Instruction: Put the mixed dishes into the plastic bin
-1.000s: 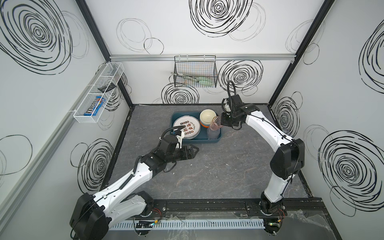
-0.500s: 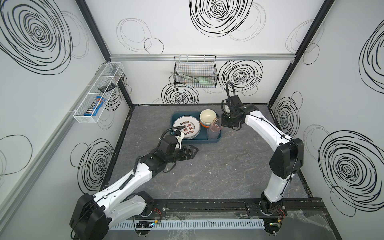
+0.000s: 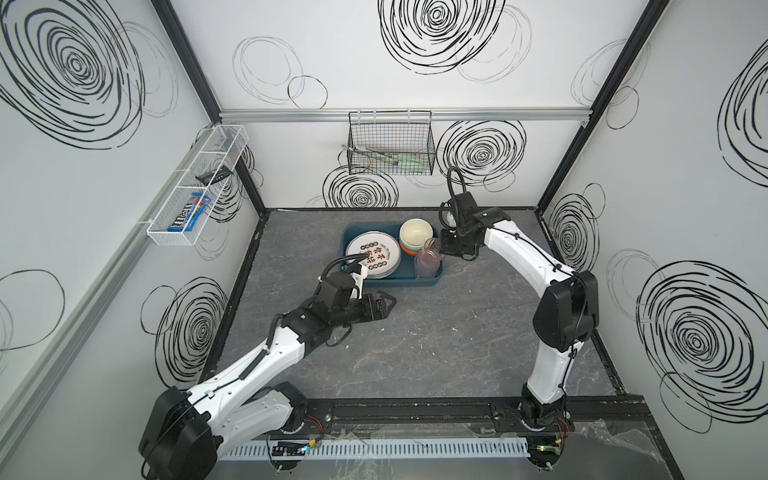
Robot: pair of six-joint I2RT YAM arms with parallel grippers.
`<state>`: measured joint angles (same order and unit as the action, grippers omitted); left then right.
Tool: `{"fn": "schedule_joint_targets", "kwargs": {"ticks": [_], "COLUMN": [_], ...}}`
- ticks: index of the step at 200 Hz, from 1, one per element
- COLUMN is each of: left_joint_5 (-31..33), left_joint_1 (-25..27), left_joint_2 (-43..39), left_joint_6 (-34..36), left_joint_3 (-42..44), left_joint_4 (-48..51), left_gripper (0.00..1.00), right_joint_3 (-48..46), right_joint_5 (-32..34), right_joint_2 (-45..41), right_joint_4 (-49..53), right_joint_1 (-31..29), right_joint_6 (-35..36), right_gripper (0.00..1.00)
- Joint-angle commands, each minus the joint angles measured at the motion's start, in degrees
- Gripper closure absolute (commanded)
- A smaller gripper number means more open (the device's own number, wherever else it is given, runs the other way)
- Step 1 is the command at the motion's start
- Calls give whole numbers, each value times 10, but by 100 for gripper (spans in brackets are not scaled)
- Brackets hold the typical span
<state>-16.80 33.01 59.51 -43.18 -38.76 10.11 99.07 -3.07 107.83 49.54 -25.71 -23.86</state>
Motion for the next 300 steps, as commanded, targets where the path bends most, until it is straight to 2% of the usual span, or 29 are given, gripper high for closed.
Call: {"fn": "schedule_joint_targets", "kwargs": {"ticks": [1,41,66,83,153,182,192,198,211,244,281,282,284,286,300], "left_joint_5": [-6,-8,-10,-10,-5,-5,-5,-5,-2,5,85,87,92,98,143], "left_joint_1": [-7,-10,-12,-13,-31,-67,-84,-96,-120,-175,-220,-221,-223,-225,-235], "left_joint_2": [-9,-12,-14,-16,-29,-34,-31,-30,-26,-14,-16,-16,-17,-17,-21], "left_joint_6": [-5,-5,-5,-5,0,24,38,48,66,103,128,129,131,132,148], "left_joint_3": [7,12,14,15,10,-13,-29,-39,-60,-101,-128,-129,-130,-132,-135], "left_joint_4": [-25,-27,-27,-26,-11,20,37,47,63,88,96,97,96,97,88], "left_gripper": [12,12,12,12,11,7,2,0,4,4,4,4,4,4,4], "right_joint_3": [18,20,32,39,32,-5,-19,-31,-60,-142,-265,-269,-275,-282,-316], "right_joint_5": [10,10,14,15,20,21,20,19,14,4,20,20,23,27,46], "right_joint_2": [7,17,22,20,-16,-53,-66,-77,-100,-169,-261,-263,-269,-273,-296], "right_joint_4": [20,19,24,24,10,-23,-36,-46,-70,-145,-278,-281,-287,-294,-322], "right_joint_1": [-6,-8,-12,-13,-13,-10,-8,-6,-2,4,12,12,13,14,26], "right_joint_6": [6,4,1,0,-3,-6,-7,-7,-7,11,26,26,25,24,21], "right_gripper": [99,93,80,76,71,68,66,64,59,39,24,22,6,0,3]}}
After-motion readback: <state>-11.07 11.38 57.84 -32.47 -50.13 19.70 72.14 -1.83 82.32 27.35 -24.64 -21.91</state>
